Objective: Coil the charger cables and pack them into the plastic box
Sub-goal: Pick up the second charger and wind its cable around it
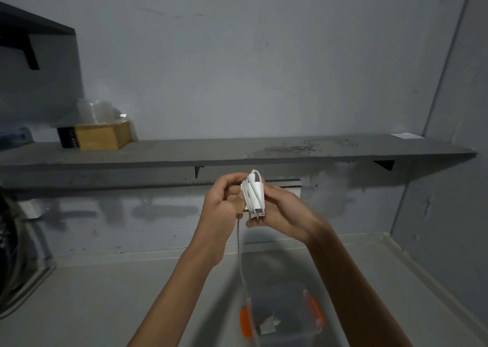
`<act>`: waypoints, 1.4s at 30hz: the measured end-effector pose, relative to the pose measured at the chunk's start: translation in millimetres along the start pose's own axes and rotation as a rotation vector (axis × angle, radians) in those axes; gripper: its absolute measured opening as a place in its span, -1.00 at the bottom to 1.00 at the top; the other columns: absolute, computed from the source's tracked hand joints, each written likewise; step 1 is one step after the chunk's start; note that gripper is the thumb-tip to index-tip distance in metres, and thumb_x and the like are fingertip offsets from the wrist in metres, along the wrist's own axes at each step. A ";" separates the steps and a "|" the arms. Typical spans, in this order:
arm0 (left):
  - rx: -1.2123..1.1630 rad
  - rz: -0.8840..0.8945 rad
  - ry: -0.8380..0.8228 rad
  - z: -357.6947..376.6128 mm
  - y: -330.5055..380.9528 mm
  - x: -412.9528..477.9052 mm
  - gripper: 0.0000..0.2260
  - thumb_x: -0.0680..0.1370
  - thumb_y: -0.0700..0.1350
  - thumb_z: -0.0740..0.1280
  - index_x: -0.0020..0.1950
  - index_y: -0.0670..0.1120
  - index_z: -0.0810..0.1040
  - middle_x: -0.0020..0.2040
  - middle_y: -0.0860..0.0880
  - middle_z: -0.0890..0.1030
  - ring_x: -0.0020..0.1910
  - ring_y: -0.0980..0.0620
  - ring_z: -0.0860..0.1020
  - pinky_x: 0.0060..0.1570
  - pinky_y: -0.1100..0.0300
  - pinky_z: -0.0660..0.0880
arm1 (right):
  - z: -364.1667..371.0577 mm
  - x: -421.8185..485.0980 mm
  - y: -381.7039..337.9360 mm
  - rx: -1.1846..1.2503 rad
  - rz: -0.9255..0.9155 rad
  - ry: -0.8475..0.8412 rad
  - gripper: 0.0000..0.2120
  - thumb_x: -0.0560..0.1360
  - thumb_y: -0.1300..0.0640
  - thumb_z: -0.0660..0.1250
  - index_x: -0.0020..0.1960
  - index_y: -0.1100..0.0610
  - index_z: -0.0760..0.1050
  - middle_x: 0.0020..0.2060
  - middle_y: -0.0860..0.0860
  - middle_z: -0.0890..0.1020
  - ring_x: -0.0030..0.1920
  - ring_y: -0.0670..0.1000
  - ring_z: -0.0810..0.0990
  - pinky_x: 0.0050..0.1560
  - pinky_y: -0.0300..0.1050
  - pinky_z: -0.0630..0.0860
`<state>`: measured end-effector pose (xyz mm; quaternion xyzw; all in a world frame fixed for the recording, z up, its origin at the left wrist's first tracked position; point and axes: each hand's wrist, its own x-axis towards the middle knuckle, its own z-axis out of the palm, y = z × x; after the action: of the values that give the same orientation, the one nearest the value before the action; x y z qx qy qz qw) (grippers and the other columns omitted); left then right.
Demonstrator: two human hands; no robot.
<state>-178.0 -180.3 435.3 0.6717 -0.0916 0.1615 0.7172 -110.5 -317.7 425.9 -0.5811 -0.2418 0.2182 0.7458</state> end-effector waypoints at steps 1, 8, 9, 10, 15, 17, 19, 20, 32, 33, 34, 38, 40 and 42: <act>0.012 0.008 -0.008 -0.2 1.3 -1.4 -0.59 0.49 -0.49 0.13 0.15 -0.10 0.55 -0.04 -0.05 0.62 -0.13 0.08 0.57 -0.24 0.32 0.52 | -2.7 -0.5 0.0 0.004 -0.006 -0.015 -0.65 0.64 0.03 0.09 0.12 0.13 0.61 -0.05 0.07 0.68 -0.10 0.04 0.61 -0.07 -0.01 0.54; 0.049 -0.033 -0.054 -11.9 7.2 -11.1 -0.58 0.52 -0.46 0.13 0.26 -0.09 0.47 -0.16 -0.05 0.57 -0.25 0.12 0.55 -0.23 0.26 0.48 | -3.3 4.2 3.7 -0.178 -0.119 0.058 -0.82 0.52 0.15 0.31 0.04 0.15 0.65 -0.04 0.13 0.71 -0.03 0.08 0.67 0.00 -0.07 0.59; 0.049 -0.057 -0.058 -13.6 6.8 -12.3 -0.58 0.53 -0.45 0.13 0.28 -0.07 0.46 -0.15 -0.07 0.55 -0.23 0.06 0.55 -0.21 0.19 0.50 | -3.3 3.8 0.0 -0.217 -0.181 0.099 -0.85 0.47 0.15 0.35 -0.02 0.14 0.66 -0.10 0.08 0.72 -0.08 0.04 0.68 -0.02 -0.11 0.59; 0.052 -0.083 -0.060 -15.5 6.1 -13.6 -0.58 0.54 -0.45 0.13 0.29 -0.06 0.45 -0.13 -0.10 0.53 -0.20 0.01 0.54 -0.18 0.13 0.52 | -4.1 2.9 -5.4 -0.274 -0.248 0.144 -0.87 0.44 0.14 0.37 -0.05 0.13 0.66 -0.15 0.04 0.72 -0.13 0.02 0.66 -0.03 -0.11 0.57; 0.072 -0.165 -0.048 -21.9 0.2 -13.4 -0.61 0.54 -0.43 0.13 0.11 -0.04 0.59 -0.12 -0.15 0.49 -0.15 -0.10 0.52 -0.13 0.05 0.58 | 1.7 -16.1 -45.4 -0.538 -0.508 0.241 -0.89 0.52 0.21 0.34 -0.04 0.15 0.65 -0.38 -0.09 0.56 -0.39 -0.09 0.39 -0.36 -0.23 0.35; 0.049 -0.162 0.012 -24.1 -1.6 -10.3 -0.59 0.51 -0.45 0.13 0.10 -0.06 0.61 -0.14 -0.14 0.52 -0.17 -0.08 0.51 -0.19 0.10 0.57 | 3.0 -38.1 -53.2 -0.648 -0.519 0.141 -0.86 0.54 0.17 0.31 0.01 0.13 0.64 -0.43 -0.09 0.52 -0.43 -0.09 0.33 -0.45 -0.27 0.27; -0.002 -0.158 0.083 -27.6 -0.2 -6.2 -0.62 0.51 -0.45 0.13 0.12 -0.13 0.62 -0.15 -0.15 0.54 -0.22 -0.03 0.50 -0.30 0.19 0.53 | -5.6 -62.8 -42.6 -0.732 -0.424 0.030 -0.79 0.53 0.11 0.26 0.09 0.01 0.62 -0.37 -0.01 0.54 -0.47 -0.06 0.33 -0.50 -0.27 0.27; -0.029 -0.154 0.108 -29.3 1.4 -4.4 -0.64 0.52 -0.45 0.13 0.10 -0.15 0.62 -0.17 -0.14 0.55 -0.25 -0.01 0.49 -0.35 0.23 0.51 | -11.4 -73.4 -29.9 -0.769 -0.346 -0.020 -0.75 0.52 0.13 0.24 0.12 -0.08 0.60 -0.32 0.01 0.57 -0.48 -0.06 0.36 -0.50 -0.26 0.31; 0.083 -0.081 -0.037 3.5 -6.5 -11.9 -0.72 0.56 -0.37 0.18 0.05 -0.11 0.63 -0.18 -0.13 0.64 -0.24 0.00 0.59 -0.32 0.23 0.51 | 10.9 -39.2 26.5 -0.376 -0.258 0.194 -0.69 0.60 0.03 0.16 0.30 0.03 0.49 -0.19 0.03 0.63 -0.24 0.01 0.60 -0.24 -0.17 0.53; 0.071 -0.078 -0.030 2.6 -7.3 -11.5 -0.70 0.55 -0.38 0.18 0.08 -0.09 0.62 -0.16 -0.13 0.63 -0.22 -0.02 0.57 -0.29 0.21 0.51 | 10.0 -39.6 26.8 -0.401 -0.268 0.215 -0.71 0.60 0.02 0.16 0.22 0.04 0.55 -0.35 0.03 0.51 -0.38 -0.03 0.45 -0.39 -0.22 0.37; 0.059 -0.078 -0.023 1.5 -8.2 -10.9 -0.67 0.55 -0.39 0.17 0.15 -0.07 0.60 -0.14 -0.14 0.60 -0.20 -0.04 0.55 -0.26 0.19 0.51 | 7.1 -39.5 28.7 -0.402 -0.284 0.247 -0.72 0.61 0.03 0.16 0.17 0.07 0.59 -0.43 0.02 0.39 -0.44 -0.07 0.31 -0.45 -0.24 0.24; -0.024 -0.056 -0.036 2.2 -6.1 -15.6 -0.59 0.57 -0.40 0.14 0.33 -0.06 0.49 -0.13 -0.18 0.48 -0.17 -0.06 0.49 -0.24 0.19 0.51 | 3.2 -29.9 35.9 -0.396 -0.359 0.410 -0.79 0.59 0.17 0.23 0.03 0.15 0.65 -0.53 -0.13 0.44 -0.53 -0.15 0.27 -0.51 -0.33 0.23; -0.055 -0.044 -0.076 4.5 -2.9 -19.4 -0.61 0.58 -0.38 0.14 0.30 -0.07 0.53 -0.09 -0.13 0.57 -0.16 -0.01 0.54 -0.20 0.18 0.52 | 9.0 -22.8 44.5 -0.385 -0.292 0.422 -0.72 0.59 0.23 0.22 -0.14 0.04 0.66 -0.53 -0.11 0.49 -0.54 -0.15 0.27 -0.53 -0.31 0.22; -0.082 -0.049 -0.069 5.6 -3.5 -20.7 -0.63 0.59 -0.38 0.15 0.26 -0.07 0.57 -0.04 -0.12 0.61 -0.14 -0.02 0.55 -0.12 0.10 0.55 | 17.1 -21.8 53.0 -0.347 -0.215 0.419 -0.63 0.58 0.29 0.17 -0.29 0.01 0.58 -0.58 -0.11 0.47 -0.56 -0.14 0.25 -0.56 -0.31 0.19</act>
<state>-195.6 -188.2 425.3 0.6489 -0.1062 0.1167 0.7443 -140.5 -305.7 375.6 -0.7036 -0.1762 -0.0314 0.6877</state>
